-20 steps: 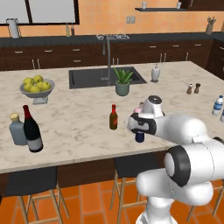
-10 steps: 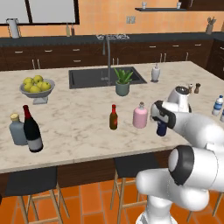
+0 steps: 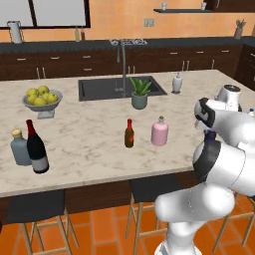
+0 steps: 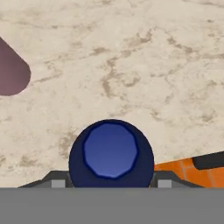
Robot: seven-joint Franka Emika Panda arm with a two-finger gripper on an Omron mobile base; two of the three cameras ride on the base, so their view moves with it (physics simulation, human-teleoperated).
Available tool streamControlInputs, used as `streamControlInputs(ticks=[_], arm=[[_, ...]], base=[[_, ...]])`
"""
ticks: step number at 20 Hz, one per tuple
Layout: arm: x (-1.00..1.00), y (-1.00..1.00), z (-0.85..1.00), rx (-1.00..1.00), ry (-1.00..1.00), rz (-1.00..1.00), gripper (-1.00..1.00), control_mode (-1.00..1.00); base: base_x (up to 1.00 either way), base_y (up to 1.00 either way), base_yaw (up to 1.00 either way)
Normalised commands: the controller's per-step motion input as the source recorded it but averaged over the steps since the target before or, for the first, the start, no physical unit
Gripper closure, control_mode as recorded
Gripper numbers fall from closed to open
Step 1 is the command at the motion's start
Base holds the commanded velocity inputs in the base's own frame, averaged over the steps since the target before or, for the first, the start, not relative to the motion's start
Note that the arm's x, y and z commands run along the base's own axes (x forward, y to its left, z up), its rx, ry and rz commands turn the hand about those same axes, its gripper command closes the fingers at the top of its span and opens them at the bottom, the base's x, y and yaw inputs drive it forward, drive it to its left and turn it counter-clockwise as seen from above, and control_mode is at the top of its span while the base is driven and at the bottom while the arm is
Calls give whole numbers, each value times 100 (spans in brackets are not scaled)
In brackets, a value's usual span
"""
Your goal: Move the plastic bottles in the middle to the plastics group, and the glass bottles in the middle to the glass group.
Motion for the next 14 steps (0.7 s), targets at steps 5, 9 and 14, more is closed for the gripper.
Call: streamControlInputs(ticks=[5,9,14], arm=[[0,-84,-12,0,11,-7,100,-100],[0,-74,-5,0,1,-7,100,-100],[0,-57,-6,0,-10,-5,100,-100]], base=[[0,0,0],[0,0,0],[0,0,0]])
